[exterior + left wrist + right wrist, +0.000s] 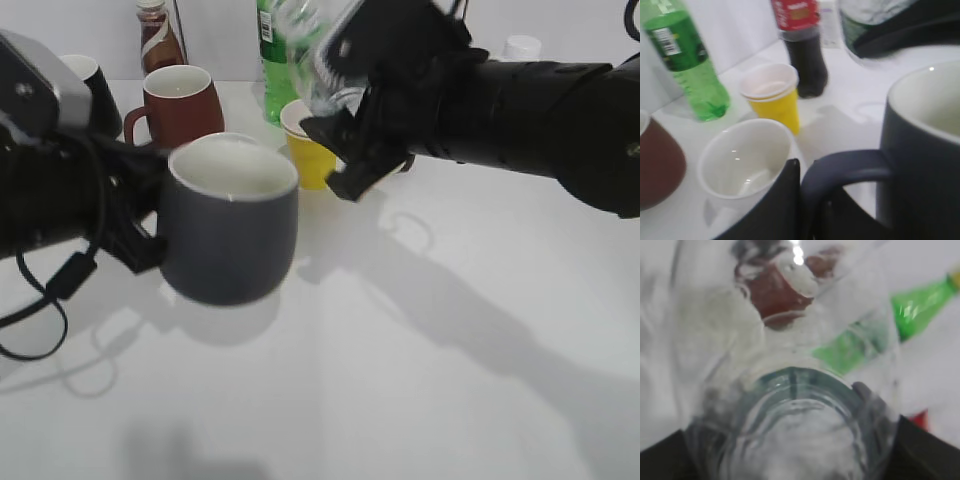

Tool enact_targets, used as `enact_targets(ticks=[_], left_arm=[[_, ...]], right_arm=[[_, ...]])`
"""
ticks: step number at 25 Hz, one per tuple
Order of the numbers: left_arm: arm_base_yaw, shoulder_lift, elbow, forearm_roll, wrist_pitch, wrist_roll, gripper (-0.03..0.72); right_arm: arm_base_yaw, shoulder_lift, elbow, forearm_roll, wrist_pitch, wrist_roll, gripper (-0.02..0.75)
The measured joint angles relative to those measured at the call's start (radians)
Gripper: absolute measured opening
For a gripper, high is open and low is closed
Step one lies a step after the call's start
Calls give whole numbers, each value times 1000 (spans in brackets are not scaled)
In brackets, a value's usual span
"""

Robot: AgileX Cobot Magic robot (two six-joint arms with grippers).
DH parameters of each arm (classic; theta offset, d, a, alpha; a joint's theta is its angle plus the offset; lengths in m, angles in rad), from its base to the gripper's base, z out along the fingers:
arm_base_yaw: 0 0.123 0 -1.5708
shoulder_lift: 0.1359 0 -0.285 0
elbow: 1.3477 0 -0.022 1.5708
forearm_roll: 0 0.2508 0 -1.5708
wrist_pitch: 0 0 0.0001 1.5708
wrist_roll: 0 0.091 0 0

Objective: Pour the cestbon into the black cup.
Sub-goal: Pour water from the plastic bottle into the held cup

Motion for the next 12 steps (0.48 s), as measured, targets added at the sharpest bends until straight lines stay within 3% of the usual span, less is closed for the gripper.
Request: enact_targets(ticks=[5, 8, 12], left_arm=[[41, 0, 0, -152, -96, 128, 34], [101, 0, 0, -266, -187, 218, 34], [233, 4, 0, -395, -240, 252, 34]], right_arm=[[-11, -2, 0, -25, -18, 457, 466], [-45, -4, 1, -131, -33, 643, 466], [-137, -7, 44, -336, -132, 940, 466]])
